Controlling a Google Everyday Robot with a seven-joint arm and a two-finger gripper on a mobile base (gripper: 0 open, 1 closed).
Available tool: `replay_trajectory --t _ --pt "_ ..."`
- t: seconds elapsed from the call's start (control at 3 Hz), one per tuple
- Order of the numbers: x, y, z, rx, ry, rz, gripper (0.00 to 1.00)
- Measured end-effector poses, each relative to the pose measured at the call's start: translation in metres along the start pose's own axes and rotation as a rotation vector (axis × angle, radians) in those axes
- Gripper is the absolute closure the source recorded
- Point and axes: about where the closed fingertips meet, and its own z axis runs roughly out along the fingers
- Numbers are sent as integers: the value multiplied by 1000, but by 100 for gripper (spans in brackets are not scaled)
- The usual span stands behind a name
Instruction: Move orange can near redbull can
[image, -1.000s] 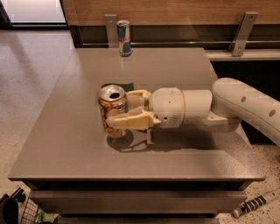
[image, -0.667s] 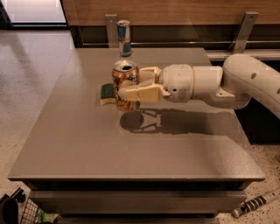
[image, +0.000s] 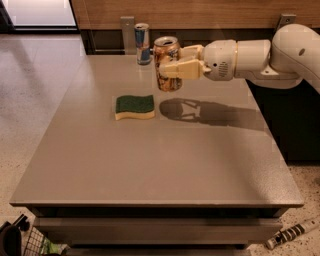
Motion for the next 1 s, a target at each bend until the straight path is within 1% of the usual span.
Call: replay_trajectory --t 0.33,0.67,1.0 --pt "-2 -60 -6 84 -24 -18 100" --pt "0 -110 -11 167 -78 -53 100" --pt "4 -148 -5 257 -88 -88 100"
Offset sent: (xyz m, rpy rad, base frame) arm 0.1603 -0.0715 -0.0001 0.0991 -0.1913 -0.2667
